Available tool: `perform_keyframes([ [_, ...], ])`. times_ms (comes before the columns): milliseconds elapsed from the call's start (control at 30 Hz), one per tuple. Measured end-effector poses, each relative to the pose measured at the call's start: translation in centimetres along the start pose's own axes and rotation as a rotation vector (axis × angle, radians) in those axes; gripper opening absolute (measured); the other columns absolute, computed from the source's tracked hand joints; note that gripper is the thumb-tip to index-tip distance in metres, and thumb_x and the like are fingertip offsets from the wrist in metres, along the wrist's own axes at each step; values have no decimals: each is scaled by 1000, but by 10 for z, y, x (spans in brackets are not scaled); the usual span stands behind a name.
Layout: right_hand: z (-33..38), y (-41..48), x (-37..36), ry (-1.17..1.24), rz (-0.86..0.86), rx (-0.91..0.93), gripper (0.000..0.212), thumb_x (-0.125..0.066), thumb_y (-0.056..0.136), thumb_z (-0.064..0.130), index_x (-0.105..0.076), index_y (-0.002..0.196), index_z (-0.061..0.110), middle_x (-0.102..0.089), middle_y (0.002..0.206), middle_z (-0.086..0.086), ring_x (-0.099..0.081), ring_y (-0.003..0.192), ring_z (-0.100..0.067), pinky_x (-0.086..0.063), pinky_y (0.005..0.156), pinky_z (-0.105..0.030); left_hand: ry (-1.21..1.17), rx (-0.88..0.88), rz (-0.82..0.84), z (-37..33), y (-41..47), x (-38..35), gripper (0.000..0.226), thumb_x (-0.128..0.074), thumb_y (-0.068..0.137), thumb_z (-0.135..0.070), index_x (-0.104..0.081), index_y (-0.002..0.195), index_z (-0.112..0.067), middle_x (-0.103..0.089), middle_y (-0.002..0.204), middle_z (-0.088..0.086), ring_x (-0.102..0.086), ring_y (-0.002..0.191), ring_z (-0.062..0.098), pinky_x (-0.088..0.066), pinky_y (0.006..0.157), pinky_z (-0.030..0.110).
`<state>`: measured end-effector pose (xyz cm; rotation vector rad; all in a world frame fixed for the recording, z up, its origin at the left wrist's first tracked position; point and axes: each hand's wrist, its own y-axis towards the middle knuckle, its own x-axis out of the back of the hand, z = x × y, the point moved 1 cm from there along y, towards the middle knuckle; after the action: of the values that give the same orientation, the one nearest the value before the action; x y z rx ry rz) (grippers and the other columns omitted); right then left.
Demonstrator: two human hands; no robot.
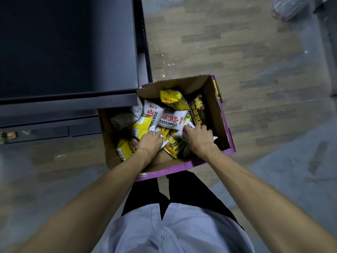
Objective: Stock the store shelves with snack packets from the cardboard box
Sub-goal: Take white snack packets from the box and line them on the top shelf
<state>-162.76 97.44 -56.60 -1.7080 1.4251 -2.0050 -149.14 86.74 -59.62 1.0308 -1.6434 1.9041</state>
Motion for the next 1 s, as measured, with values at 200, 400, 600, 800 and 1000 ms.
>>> perform_keyframes([
  [200,-12,-2,8,78,-62,8,68,-58,92,18,-24,150,29,-45,130,-18,-46,117,-37,-44,90,-46,-32,58,17,2,6,29,29,-45,100,-16,-58,125,-9,-54,130,10,-52,120,28,-46,90,34],
  [400,-20,-5,15,192,-129,-10,62,-50,94,11,-26,149,29,-45,127,-17,-47,116,-37,-44,88,-48,-165,160,-152,2,0,92,24,-44,99,-10,-61,115,-7,-59,121,14,-58,113,34,-46,87,41],
  [600,-17,-6,22,267,-177,-22,68,-56,90,8,-25,148,27,-45,127,-19,-47,116,-39,-45,87,-51,-220,282,-153,24,-2,125,30,-41,95,1,-59,118,-2,-59,121,18,-59,113,39,-48,87,44],
  [800,-3,11,1,414,-214,-139,62,-52,96,19,-22,150,25,-41,130,-20,-45,115,-38,-45,86,-50,103,211,-62,42,14,66,43,-50,95,-20,-44,137,-11,-48,137,11,-44,127,30,-35,102,41],
  [1000,9,24,-28,537,-162,-233,72,-51,97,16,-10,156,24,-33,138,-22,-41,122,-41,-43,91,-52,-129,390,-277,23,-5,20,65,-63,85,-14,-35,143,-18,-40,140,15,-48,116,31,-51,82,35],
])
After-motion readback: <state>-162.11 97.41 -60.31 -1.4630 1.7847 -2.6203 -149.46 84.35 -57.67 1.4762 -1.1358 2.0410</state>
